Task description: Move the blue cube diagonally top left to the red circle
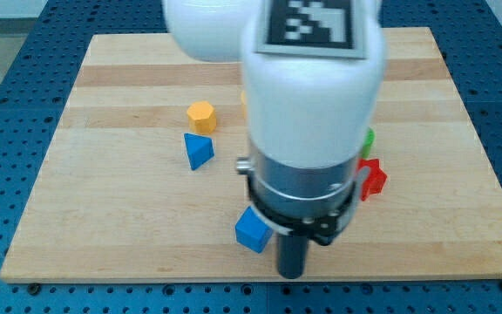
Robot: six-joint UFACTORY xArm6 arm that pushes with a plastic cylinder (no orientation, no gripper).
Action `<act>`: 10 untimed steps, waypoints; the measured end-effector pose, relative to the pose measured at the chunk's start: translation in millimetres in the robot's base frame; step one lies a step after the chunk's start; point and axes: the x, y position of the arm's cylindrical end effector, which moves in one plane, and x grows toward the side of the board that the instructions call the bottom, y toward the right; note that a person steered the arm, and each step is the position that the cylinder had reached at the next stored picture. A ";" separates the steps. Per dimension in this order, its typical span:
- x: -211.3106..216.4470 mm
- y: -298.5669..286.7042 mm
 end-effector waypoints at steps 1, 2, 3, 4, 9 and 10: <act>-14.0 8.7; -26.5 -6.2; -28.8 -31.7; -28.8 -45.5; -36.3 -90.8; -36.3 -119.1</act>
